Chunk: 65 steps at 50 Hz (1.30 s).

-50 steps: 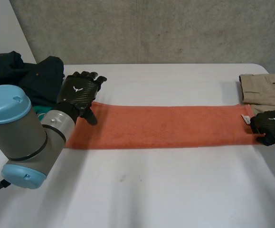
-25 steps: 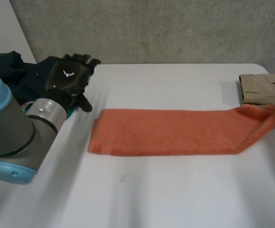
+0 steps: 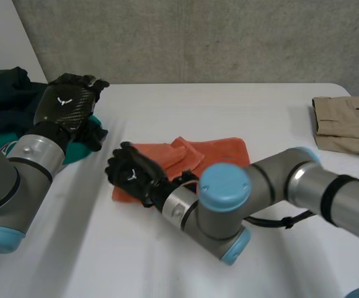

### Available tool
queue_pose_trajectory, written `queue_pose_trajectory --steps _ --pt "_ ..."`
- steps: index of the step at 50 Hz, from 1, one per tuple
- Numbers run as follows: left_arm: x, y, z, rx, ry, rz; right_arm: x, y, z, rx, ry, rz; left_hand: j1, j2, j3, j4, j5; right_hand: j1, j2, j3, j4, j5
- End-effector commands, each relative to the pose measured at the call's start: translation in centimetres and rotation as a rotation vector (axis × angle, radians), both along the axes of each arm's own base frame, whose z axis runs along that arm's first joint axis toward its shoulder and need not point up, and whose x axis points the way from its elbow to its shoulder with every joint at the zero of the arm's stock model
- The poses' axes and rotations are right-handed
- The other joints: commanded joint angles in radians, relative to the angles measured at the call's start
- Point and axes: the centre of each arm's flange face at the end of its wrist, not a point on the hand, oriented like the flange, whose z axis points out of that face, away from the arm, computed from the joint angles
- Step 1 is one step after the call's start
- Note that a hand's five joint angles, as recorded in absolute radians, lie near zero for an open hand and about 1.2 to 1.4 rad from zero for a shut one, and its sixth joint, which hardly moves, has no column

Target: Fold the laundry.

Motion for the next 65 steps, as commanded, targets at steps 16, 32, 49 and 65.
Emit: queue_pose_trajectory --steps 16,32,49,65 --pt "-6.8 1.7 -2.0 0.017 -0.014 -0.196 -13.8 -5.3 4.1 0.507 -0.012 -0.633 -0.017 -0.033 -0.041 -0.029 -0.048 -0.305 -0.34 -0.362 -0.368 -0.331" --pt "-14.2 -0.1 -10.5 0.097 -0.08 -0.312 -14.9 -5.2 1.6 0.475 -0.001 -0.663 -0.011 -0.027 -0.034 -0.022 -0.041 -0.107 -0.142 -0.165 -0.17 -0.133" --pt "-7.2 -9.1 -10.8 -0.011 -0.243 0.093 -14.7 -5.7 0.2 0.429 0.051 -0.659 0.016 0.0 -0.008 0.004 -0.015 0.139 0.105 0.082 0.076 0.114" --pt "-7.9 -4.1 -7.4 -0.04 -0.275 0.013 -16.6 -6.9 0.2 0.355 0.111 -0.761 -0.008 -0.024 -0.031 -0.019 -0.038 0.916 0.881 0.858 0.853 0.89"
